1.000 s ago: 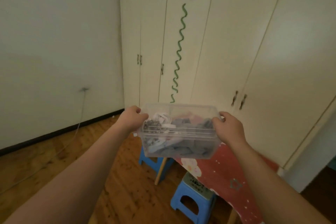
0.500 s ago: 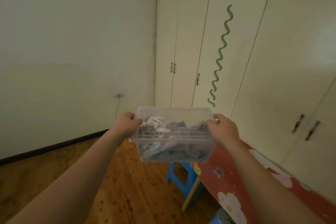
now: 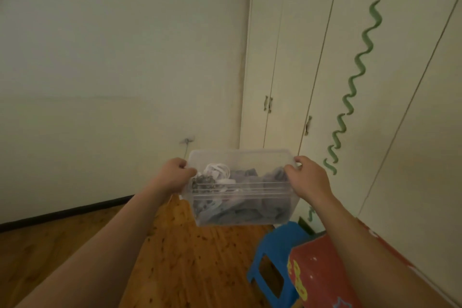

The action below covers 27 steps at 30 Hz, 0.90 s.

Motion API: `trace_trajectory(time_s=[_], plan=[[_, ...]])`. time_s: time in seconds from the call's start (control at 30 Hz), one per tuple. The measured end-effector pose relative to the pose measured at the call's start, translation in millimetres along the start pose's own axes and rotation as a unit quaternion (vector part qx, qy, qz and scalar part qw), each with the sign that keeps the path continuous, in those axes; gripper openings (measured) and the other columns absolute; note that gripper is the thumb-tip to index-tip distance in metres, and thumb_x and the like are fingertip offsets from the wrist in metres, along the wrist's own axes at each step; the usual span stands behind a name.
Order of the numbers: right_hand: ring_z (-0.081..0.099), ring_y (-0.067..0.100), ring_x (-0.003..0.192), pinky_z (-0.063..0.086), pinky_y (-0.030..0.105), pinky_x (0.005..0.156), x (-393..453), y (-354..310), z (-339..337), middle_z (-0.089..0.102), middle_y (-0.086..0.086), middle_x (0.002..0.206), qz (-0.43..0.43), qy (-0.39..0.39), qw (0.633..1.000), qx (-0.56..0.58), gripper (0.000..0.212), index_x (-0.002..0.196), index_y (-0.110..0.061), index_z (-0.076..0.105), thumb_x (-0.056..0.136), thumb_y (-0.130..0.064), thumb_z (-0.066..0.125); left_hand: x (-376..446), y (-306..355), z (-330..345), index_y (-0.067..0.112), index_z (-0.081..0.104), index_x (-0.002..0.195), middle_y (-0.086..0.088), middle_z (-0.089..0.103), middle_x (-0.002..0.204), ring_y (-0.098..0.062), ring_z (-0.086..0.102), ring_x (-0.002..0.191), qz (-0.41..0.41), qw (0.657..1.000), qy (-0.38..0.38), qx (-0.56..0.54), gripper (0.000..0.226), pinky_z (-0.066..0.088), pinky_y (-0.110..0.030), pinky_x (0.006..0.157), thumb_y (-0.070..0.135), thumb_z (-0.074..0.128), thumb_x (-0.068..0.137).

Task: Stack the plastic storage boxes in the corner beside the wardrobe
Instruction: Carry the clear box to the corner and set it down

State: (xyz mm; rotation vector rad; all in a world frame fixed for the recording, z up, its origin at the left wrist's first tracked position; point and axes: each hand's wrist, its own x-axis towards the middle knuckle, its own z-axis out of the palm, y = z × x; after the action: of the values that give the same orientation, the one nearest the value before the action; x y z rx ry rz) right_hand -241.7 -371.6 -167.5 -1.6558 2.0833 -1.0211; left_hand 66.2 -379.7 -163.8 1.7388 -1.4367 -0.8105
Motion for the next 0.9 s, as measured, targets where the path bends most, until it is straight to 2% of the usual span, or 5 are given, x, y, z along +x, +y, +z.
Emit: trace_trajectory(time_s=[0.1, 0.3, 0.43, 0.67, 0.9], plan=[[0.057, 0.026, 0.113, 0.045, 0.033, 0.087, 28, -11, 20, 0.06, 0.008, 0.131, -0.006, -0.002, 1.0, -0.009, 0.052, 0.141, -0.017, 0.049, 0.093, -0.037, 0.051, 28, -7, -4, 0.004, 0.063, 0.102, -0.021, 0.065, 0.1, -0.037, 0.066, 0.089, -0.009, 1.0, 0.002, 0.0, 0.024, 0.058, -0.053, 0.078, 0.021, 0.065, 0.086], [0.058, 0.027, 0.113, 0.05, 0.039, 0.093, 87, -29, 76, 0.06, 0.009, 0.132, -0.005, -0.022, 1.0, -0.016, 0.053, 0.142, -0.018, 0.047, 0.093, -0.038, 0.05, 105, -24, -13, 0.007, 0.061, 0.107, -0.015, 0.064, 0.101, -0.033, 0.064, 0.091, -0.02, 1.0, -0.001, 0.0, 0.027, 0.057, -0.051, 0.084, 0.024, 0.066, 0.086], [0.06, 0.026, 0.11, 0.051, 0.038, 0.091, 133, -47, 114, 0.062, 0.008, 0.129, -0.007, -0.02, 0.999, -0.027, 0.051, 0.14, -0.018, 0.049, 0.092, -0.037, 0.051, 169, -33, -19, 0.012, 0.057, 0.099, -0.015, 0.065, 0.103, -0.031, 0.064, 0.09, -0.018, 0.999, -0.002, 0.027, 0.022, 0.057, -0.051, 0.084, 0.027, 0.066, 0.086], [0.06, 0.027, 0.11, 0.051, 0.04, 0.092, 223, -95, 169, 0.063, 0.008, 0.128, -0.002, -0.013, 0.999, -0.032, 0.053, 0.14, -0.017, 0.049, 0.091, -0.037, 0.051, 286, -38, -43, 0.007, 0.052, 0.13, -0.009, 0.061, 0.109, -0.028, 0.063, 0.095, -0.03, 0.999, -0.017, 0.001, 0.049, 0.057, -0.048, 0.086, 0.027, 0.066, 0.087], [0.059, 0.029, 0.114, 0.049, 0.038, 0.094, 284, -120, 202, 0.061, 0.01, 0.13, 0.005, -0.023, 0.999, -0.037, 0.055, 0.142, -0.016, 0.049, 0.092, -0.039, 0.051, 360, -36, -55, 0.006, 0.05, 0.132, -0.009, 0.06, 0.11, -0.03, 0.063, 0.094, -0.016, 1.0, -0.014, -0.021, 0.051, 0.057, -0.049, 0.084, 0.025, 0.064, 0.087]])
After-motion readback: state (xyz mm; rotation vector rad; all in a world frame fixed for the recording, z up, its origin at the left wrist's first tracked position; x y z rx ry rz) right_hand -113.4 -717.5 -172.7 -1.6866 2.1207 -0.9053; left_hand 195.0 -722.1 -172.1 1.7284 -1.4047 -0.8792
